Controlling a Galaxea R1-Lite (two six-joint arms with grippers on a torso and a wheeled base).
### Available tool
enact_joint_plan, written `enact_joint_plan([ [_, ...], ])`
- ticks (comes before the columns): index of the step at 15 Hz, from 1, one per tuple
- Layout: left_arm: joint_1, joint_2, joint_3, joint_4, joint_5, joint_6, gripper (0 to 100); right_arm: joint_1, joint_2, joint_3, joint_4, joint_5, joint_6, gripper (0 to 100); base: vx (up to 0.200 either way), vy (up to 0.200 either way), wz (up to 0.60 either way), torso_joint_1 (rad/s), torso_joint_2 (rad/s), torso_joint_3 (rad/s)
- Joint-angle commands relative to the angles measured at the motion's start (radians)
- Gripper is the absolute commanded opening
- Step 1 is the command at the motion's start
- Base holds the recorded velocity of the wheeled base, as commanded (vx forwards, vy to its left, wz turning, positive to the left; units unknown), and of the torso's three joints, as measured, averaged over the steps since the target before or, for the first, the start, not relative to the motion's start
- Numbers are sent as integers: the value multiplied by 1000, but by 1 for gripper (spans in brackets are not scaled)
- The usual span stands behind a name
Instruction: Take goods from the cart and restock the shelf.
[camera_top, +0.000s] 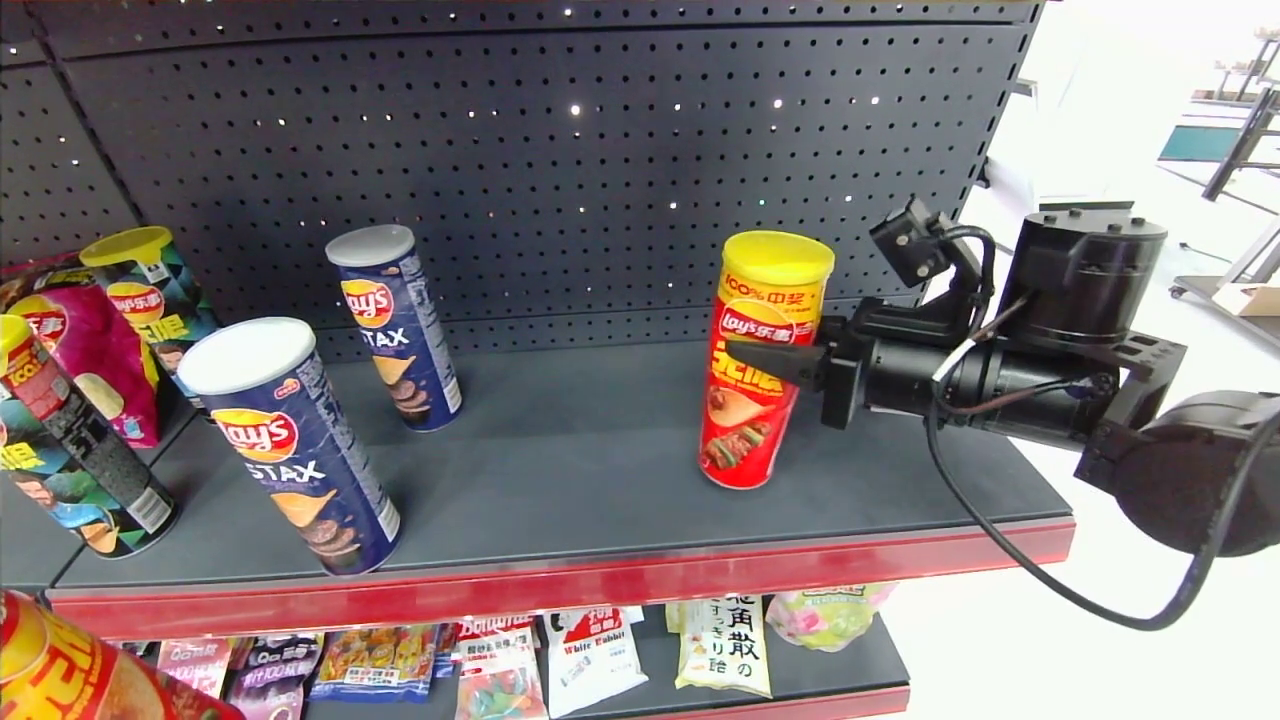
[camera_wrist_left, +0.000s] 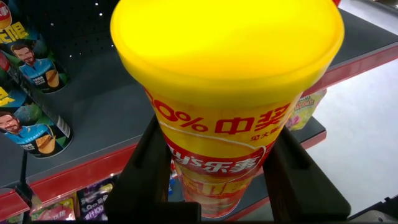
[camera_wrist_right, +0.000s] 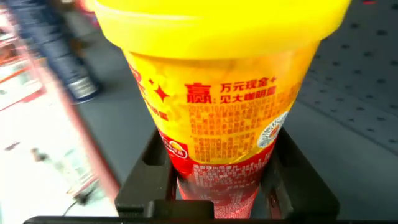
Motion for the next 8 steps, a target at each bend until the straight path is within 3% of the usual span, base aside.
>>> enact_joint_plan([
  [1,0,4,-4,0,1,0,0,1,-25,16,-1,9,-2,0,0,0,0,0,0,0],
  [8,0,4,-21,0,-5,0,0,-7,32,22,-1,167,-62,0,0,0,0,0,0,0],
])
